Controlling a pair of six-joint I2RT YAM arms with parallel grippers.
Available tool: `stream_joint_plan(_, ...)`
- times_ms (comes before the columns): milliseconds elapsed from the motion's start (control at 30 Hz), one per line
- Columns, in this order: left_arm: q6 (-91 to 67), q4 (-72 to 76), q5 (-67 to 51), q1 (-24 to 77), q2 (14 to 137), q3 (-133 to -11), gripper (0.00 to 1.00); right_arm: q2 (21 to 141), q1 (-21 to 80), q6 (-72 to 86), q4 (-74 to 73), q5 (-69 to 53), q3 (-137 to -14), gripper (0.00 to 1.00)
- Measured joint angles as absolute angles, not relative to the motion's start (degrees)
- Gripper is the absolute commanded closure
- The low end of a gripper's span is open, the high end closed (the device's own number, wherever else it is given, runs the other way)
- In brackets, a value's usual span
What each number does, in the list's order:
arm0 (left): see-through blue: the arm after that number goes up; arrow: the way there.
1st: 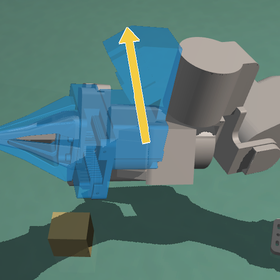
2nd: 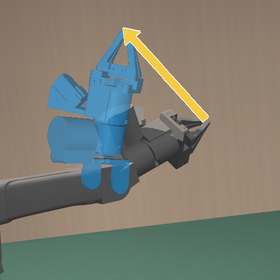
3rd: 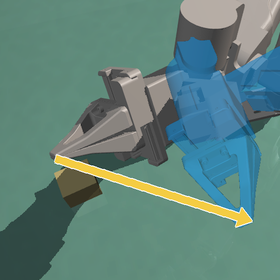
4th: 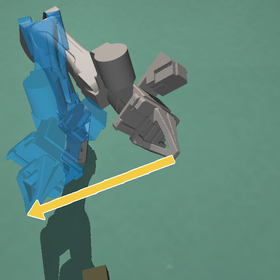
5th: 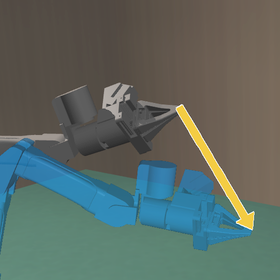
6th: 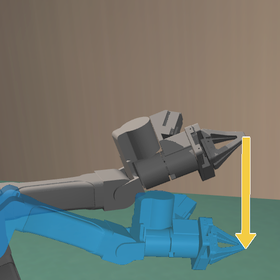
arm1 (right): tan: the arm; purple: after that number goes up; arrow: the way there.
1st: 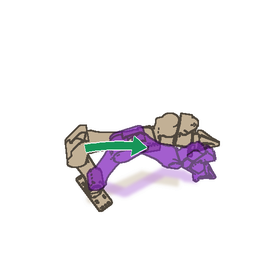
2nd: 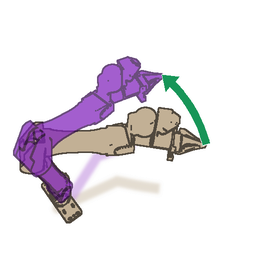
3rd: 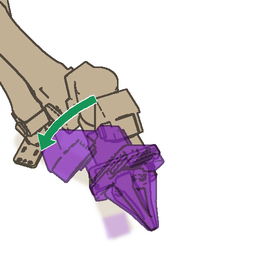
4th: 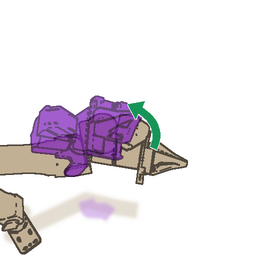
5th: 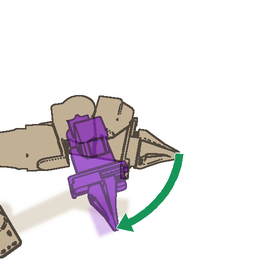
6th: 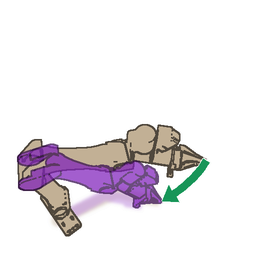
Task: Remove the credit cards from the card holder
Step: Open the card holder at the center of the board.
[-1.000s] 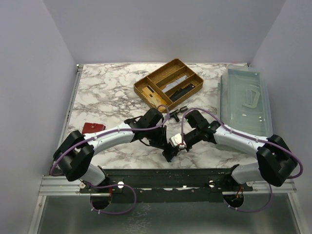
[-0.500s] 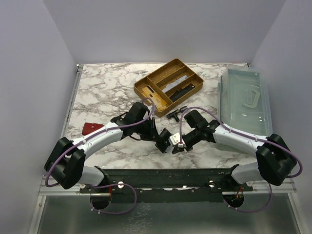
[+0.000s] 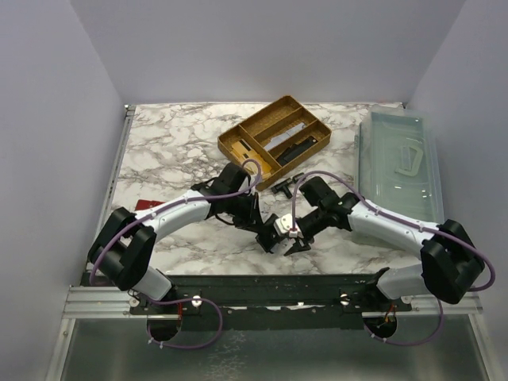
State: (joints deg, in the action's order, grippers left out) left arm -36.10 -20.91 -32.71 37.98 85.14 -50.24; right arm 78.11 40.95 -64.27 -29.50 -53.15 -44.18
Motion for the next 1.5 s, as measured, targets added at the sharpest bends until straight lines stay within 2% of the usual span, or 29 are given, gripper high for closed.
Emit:
stream_joint_plan(333, -34.2, -25.63, -32.84, 39.13, 86.78, -53.28, 1.0, 86.0, 49.04, -71.92, -35.24, -42.89, -55.94, 0.47)
stream_joint_plan(633, -32.97, -27.59, -32.58, 39.13, 87.64, -54.87, 1.0, 87.37, 51.59, -76.79, -40.1, -34.48, -58.78, 0.51)
stream_joint_plan(900, -32.27, -28.84, -32.29, 39.53, 89.17, -55.51, 1.0, 87.35, 55.51, -79.11, -38.46, -26.13, -57.76, 0.65)
stream_joint_plan(1000, -32.14, -29.12, -31.66, 39.64, 89.17, -55.51, 1.0, 87.24, 56.47, -80.09, -36.34, -23.66, -56.73, 0.77)
stream_joint_plan(1100, -32.1, -29.04, -31.27, 39.72, 89.17, -55.51, 1.0, 86.89, 56.71, -80.82, -34.33, -22.33, -56.01, 0.98)
stream_joint_plan(1500, -31.66, -28.69, -30.94, 37.87, 88.49, -54.85, 1.0, 85.47, 57.43, -80.99, -30.61, -19.42, -53.71, 1.0)
